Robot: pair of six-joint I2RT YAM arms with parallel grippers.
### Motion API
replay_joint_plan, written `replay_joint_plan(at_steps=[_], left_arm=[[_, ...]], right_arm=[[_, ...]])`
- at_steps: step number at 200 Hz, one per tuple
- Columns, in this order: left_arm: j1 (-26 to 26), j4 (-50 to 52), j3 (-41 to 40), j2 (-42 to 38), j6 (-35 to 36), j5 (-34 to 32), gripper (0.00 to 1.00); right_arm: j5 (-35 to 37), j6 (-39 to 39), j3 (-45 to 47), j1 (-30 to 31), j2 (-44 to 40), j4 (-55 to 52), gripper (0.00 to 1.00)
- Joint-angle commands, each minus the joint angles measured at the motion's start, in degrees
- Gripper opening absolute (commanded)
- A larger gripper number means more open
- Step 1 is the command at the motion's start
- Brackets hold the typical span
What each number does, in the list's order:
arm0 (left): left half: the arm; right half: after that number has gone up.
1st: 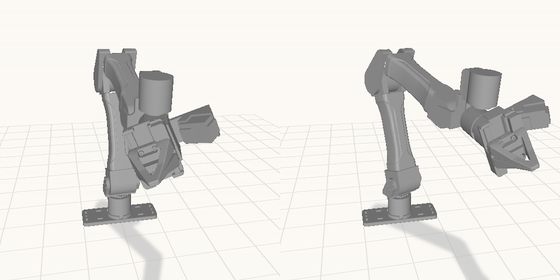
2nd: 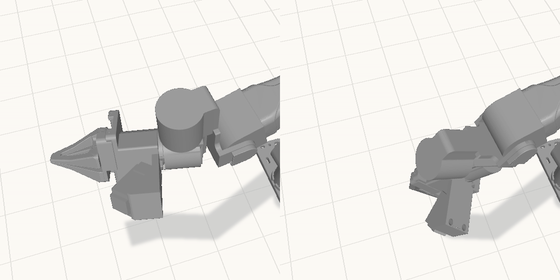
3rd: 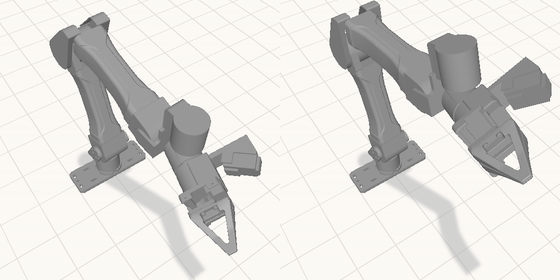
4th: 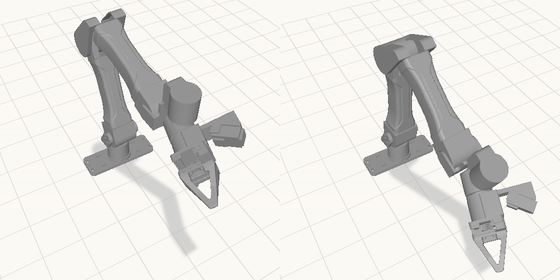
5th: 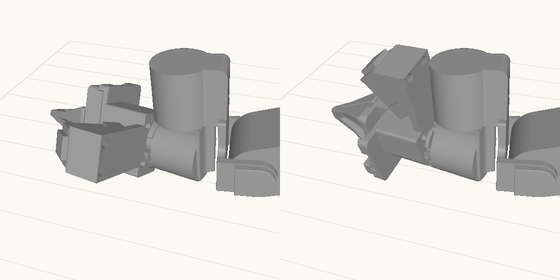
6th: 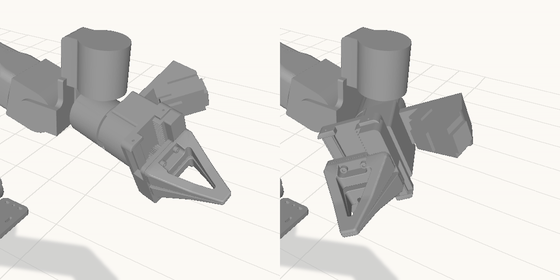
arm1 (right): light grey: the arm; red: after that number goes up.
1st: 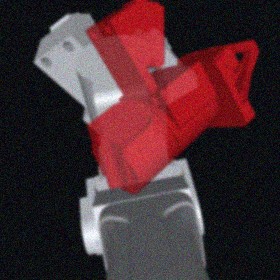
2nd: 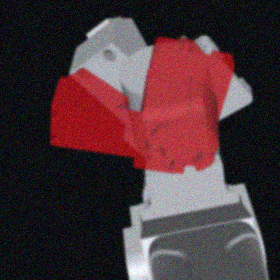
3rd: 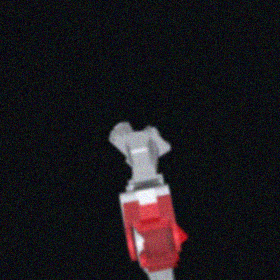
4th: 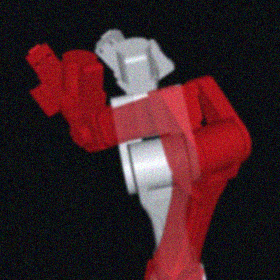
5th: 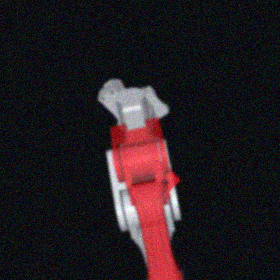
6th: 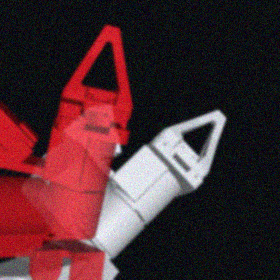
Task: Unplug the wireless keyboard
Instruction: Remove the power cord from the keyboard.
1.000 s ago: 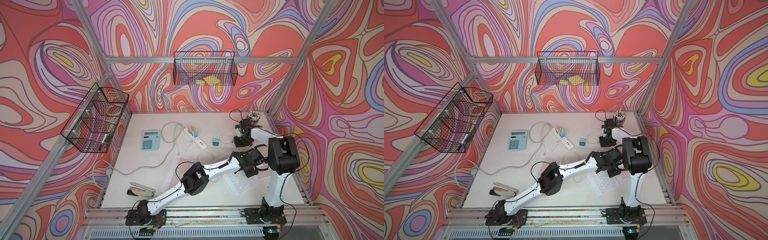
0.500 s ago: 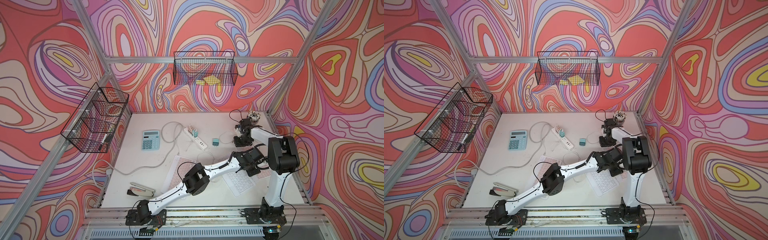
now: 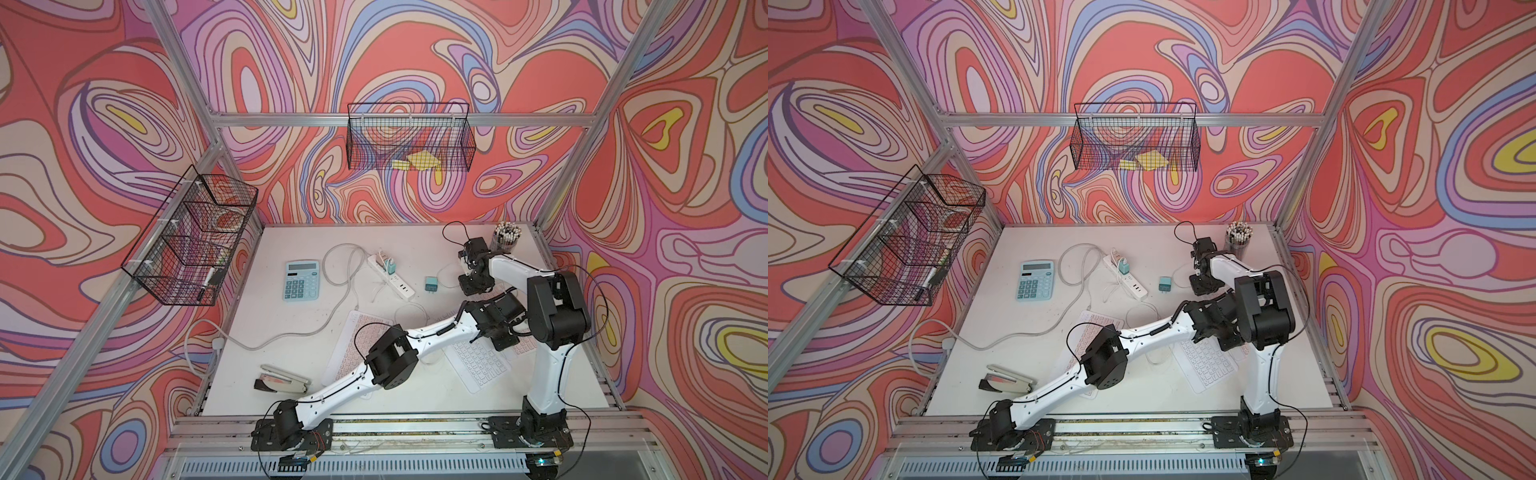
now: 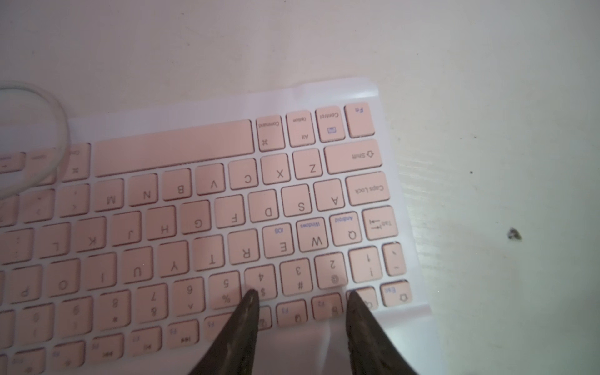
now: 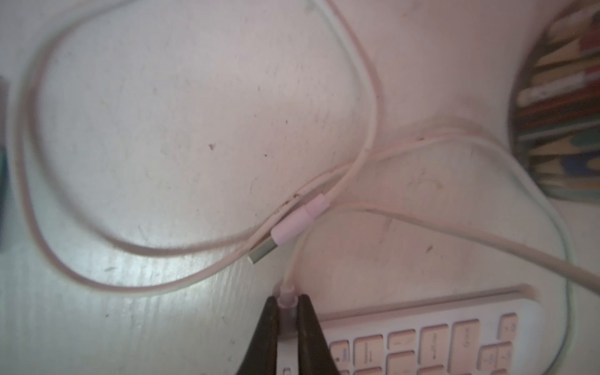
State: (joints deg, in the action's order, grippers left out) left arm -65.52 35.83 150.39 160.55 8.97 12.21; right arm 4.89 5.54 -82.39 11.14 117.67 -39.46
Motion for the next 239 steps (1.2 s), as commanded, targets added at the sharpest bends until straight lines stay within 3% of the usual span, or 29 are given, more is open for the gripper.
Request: replay_joint_plan(at_steps=[1,42,121,137,171,239], left_arm=[[-0.31,9.04,-1.49,5.48,-0.18,1.94,0.45],[-0.14,9.07,-1.41,5.56,-0.54,2.20,0.45],[0.32,8.30,-1.98,4.82,-1.30,1.91,0.44],[0.46,6.78,-3.84,3.65,-1.54,1.68,0.44],[0.68,1.58,-10.27,-0.57,-1.83,0.22,0.44],[1.62,-5.90,-15.73,-8.44,-4.63,0.18,0.43]], right_arm=[[-2.47,-4.13,-1.14,0.83,8.90,-0.53,0.04],[-3.68,-8.09,-5.23,-0.72,11.44,-5.82,0.03],[2.13,0.33,-2.21,-0.74,9.48,-4.83,0.06],[1.87,0.48,-1.48,-0.77,8.75,-4.35,0.10],[-2.11,0.17,-0.69,-0.76,5.18,-2.07,0.29],[-4.52,-0.13,-2.52,-1.01,0.21,-4.92,0.32]])
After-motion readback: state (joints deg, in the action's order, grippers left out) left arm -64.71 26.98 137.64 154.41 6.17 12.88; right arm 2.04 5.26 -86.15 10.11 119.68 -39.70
